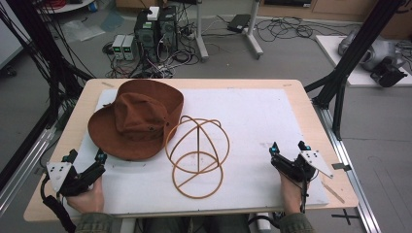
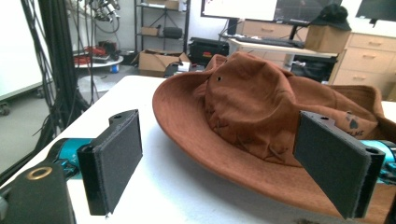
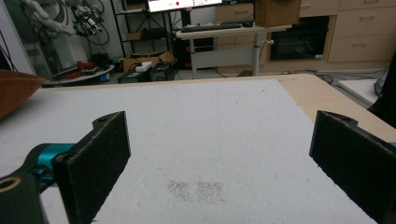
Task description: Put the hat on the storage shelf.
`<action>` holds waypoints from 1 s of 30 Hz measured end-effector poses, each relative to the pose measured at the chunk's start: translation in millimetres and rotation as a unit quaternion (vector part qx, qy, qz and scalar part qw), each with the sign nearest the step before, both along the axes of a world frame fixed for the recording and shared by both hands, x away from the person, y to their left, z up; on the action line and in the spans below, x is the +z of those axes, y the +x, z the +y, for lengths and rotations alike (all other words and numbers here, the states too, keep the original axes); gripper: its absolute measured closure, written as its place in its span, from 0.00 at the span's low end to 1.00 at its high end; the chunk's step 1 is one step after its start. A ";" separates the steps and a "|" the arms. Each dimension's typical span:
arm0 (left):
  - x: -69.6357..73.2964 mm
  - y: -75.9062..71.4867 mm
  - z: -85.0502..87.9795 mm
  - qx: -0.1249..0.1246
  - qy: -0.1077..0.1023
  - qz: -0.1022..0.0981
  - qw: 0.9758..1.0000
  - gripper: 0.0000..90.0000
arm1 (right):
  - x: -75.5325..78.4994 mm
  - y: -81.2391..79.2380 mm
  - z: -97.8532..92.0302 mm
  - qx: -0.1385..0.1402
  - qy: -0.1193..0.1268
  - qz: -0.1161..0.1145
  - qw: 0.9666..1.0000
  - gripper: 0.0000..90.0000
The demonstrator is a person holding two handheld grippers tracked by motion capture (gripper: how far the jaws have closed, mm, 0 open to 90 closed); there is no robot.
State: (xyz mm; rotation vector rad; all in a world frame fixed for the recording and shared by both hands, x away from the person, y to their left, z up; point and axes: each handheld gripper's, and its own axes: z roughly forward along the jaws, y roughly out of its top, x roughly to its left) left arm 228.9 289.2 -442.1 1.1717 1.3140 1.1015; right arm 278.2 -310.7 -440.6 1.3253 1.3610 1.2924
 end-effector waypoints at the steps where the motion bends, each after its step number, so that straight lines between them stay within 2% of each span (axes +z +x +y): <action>1: 0.9 0.8 -0.1 -0.008 0.000 -0.003 1.000 0.17 | 0.1 -0.3 -0.5 0.001 -0.002 0.000 1.000 0.05; 11: 1.7 7.0 -1.0 -0.013 0.007 -0.002 1.000 0.17 | -3.8 5.0 -0.5 0.002 0.001 0.006 1.000 0.05; 15: 6.1 13.4 -1.5 -0.031 0.024 -0.002 0.999 0.16 | -4.6 6.1 -1.5 0.001 -0.002 0.007 1.000 0.05; 16: 11.1 16.6 -2.5 -0.048 0.042 -0.001 0.998 0.16 | -4.4 5.6 -3.1 0.000 -0.002 0.004 1.000 0.05; 17: 11.1 16.6 -2.5 -0.048 0.042 -0.001 0.998 0.16 | -4.4 5.6 -3.1 0.000 -0.002 0.004 1.000 0.05; 19: 16.4 20.5 -3.2 -0.064 0.057 0.004 0.996 0.16 | -3.8 4.1 -5.2 -0.004 0.002 0.005 1.000 0.05; 20: 23.6 25.3 -4.0 -0.084 0.071 0.010 0.994 0.16 | -3.0 3.2 -8.1 -0.005 0.003 0.000 1.000 0.05; 21: 23.6 25.3 -4.0 -0.084 0.071 0.010 0.994 0.16 | -3.0 3.2 -8.1 -0.005 0.003 0.000 1.000 0.05; 22: 28.2 28.2 -4.0 -0.095 0.074 0.011 0.993 0.16 | -2.1 2.4 -10.0 -0.006 0.007 -0.002 1.000 0.05; 24: 29.8 29.9 -3.5 -0.099 0.069 0.011 0.993 0.16 | -1.6 2.2 -10.9 -0.005 0.006 -0.004 1.000 0.05; 26: 32.4 35.2 -1.8 -0.112 0.050 0.013 0.992 0.16 | -0.7 2.8 -12.3 -0.006 0.007 -0.006 1.000 0.05; 30: 34.8 38.9 -0.9 -0.114 0.047 0.014 0.992 0.15 | 0.4 2.3 -13.9 -0.005 0.000 -0.008 1.000 0.05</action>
